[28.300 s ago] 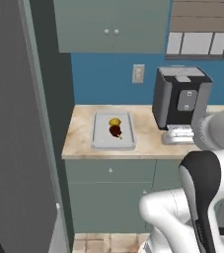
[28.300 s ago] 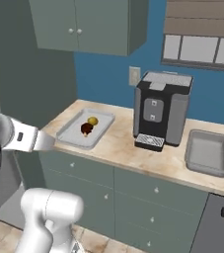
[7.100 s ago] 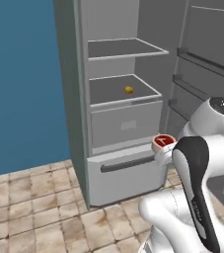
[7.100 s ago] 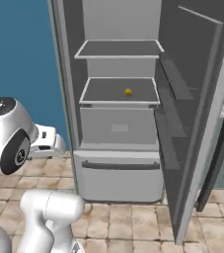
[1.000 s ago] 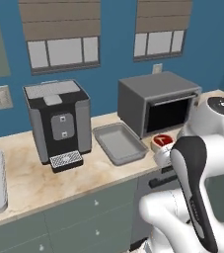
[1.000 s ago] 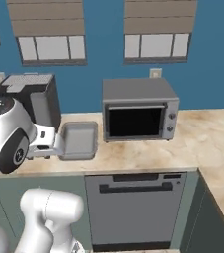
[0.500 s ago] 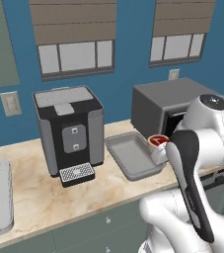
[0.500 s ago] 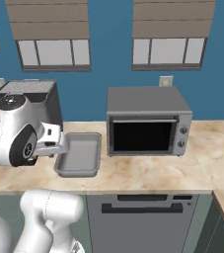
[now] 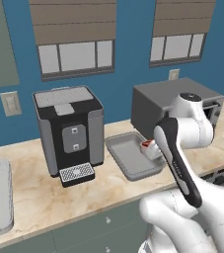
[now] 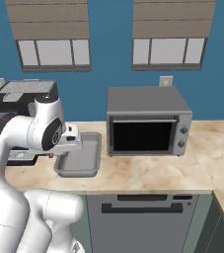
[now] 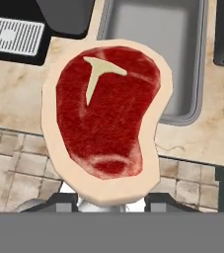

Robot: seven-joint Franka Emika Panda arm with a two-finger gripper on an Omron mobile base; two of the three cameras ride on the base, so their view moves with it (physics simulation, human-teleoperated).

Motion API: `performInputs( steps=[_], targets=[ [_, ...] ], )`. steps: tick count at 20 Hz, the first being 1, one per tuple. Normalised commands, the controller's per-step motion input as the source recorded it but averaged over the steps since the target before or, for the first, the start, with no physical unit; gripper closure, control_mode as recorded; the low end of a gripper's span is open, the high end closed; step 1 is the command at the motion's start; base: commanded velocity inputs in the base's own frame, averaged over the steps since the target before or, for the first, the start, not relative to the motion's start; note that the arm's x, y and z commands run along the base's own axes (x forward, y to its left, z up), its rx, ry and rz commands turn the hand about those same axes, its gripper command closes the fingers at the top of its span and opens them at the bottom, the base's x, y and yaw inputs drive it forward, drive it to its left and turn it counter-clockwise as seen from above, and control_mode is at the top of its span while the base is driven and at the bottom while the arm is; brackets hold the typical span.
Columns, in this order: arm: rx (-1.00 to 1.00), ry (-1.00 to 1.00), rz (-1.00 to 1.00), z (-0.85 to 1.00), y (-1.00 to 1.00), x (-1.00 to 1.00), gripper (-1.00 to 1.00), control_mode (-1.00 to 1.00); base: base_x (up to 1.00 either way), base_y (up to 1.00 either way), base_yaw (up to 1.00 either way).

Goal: Place one lemon and one steak in each tupperware on the nearby counter, to pack two identical lunches.

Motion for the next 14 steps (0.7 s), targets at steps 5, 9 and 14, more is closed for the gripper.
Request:
performInputs(
  steps=[5, 9, 14],
  targets=[
    [0.00, 0.02, 0.00, -0.52, 0.00, 0.85, 1.00, -1.00, 0.00, 0.00, 0.00],
    [0.00, 0.00, 0.00, -0.50, 0.00, 0.69, 1.00, -1.00, 0.00, 0.00, 0.00],
    [0.00, 0.00, 0.00, -0.45, 0.08, 0.67, 1.00, -1.00, 0.00, 0.00, 0.00]
  ],
)
